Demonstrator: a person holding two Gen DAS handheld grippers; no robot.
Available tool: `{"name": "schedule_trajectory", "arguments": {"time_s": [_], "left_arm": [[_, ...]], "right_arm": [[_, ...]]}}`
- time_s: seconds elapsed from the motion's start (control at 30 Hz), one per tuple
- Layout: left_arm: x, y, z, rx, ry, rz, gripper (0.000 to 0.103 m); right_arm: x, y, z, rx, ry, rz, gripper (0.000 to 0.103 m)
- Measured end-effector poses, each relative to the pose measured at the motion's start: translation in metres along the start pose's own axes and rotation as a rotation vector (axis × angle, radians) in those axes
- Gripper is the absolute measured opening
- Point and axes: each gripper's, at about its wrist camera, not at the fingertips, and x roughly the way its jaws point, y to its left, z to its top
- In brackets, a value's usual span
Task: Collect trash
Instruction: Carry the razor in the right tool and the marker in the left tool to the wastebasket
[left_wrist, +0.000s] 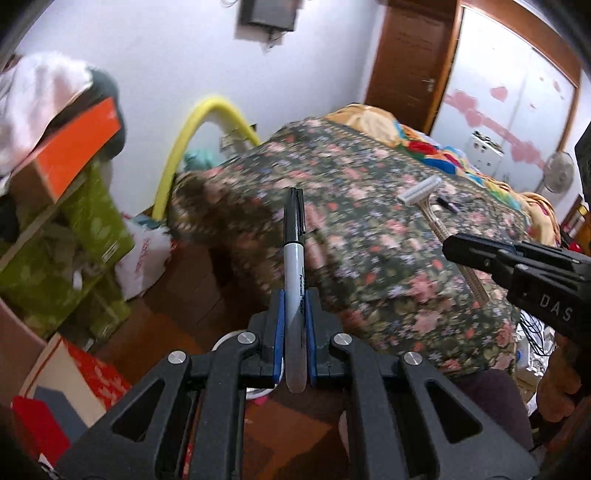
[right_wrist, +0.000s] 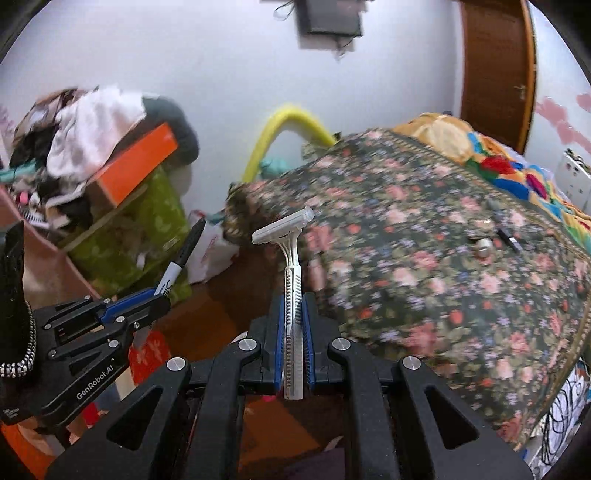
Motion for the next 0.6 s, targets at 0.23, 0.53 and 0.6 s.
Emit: {"name": "schedule_trajectory", "arguments": {"time_s": [0.23, 0.53, 0.6], "left_arm": [[0.028, 0.045, -0.021, -0.06, 0.071, 0.034, 0.009], [0.085, 0.078, -0.043, -0.137, 0.206, 0.048, 0.009], [0.096, 0.083, -0.047, -0.157, 0.222, 0.037, 0.009]], "right_arm": [[0.056, 0.035, -0.01, -0.033, 0.124, 0.046, 0.009], [0.143, 0.064, -0.018, -0.064, 0.325, 0.097, 0.009], [0.159, 0.069, -0.019, -0.064, 0.362, 0.114, 0.009]]}}
